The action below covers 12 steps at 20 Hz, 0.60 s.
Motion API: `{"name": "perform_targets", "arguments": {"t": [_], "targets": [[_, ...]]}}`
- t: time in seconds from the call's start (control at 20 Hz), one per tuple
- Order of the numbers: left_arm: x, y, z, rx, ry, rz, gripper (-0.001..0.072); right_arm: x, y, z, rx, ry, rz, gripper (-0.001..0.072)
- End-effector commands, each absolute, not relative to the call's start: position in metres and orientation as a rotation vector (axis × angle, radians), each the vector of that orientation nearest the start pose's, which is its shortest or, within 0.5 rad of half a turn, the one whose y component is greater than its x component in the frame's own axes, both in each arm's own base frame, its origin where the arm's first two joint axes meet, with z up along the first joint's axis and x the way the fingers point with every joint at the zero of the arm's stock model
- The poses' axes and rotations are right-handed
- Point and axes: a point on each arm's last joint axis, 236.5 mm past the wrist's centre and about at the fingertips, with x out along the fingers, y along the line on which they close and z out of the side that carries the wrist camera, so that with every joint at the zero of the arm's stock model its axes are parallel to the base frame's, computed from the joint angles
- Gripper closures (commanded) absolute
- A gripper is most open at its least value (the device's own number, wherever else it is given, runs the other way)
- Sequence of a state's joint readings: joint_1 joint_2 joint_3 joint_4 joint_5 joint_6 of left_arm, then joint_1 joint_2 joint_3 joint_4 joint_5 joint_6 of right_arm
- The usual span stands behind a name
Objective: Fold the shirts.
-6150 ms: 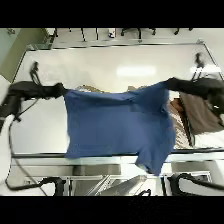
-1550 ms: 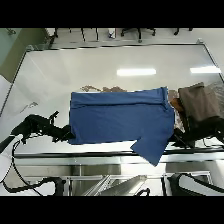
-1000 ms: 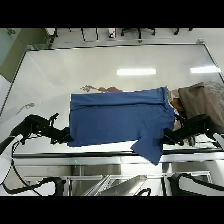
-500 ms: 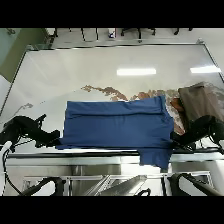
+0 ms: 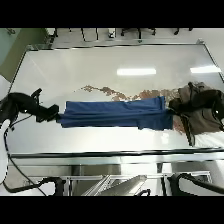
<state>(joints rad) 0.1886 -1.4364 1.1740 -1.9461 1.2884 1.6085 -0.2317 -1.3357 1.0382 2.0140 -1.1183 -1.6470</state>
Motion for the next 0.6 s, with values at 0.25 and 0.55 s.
{"name": "perform_targets", "arguments": {"t": [0.25, 0.55], "targets": [[0.459, -0.031, -0.079, -0.466, 1.482, -0.076, 0.0698, 0.486, 0.000, -0.057, 0.541, 1.151, 0.056, 0.0688], [0.488, -0.046, -0.105, -0.443, 1.504, -0.106, 0.0698, 0.491, 0.003, -0.082, 0.524, 1.184, 0.092, 0.0679]]}}
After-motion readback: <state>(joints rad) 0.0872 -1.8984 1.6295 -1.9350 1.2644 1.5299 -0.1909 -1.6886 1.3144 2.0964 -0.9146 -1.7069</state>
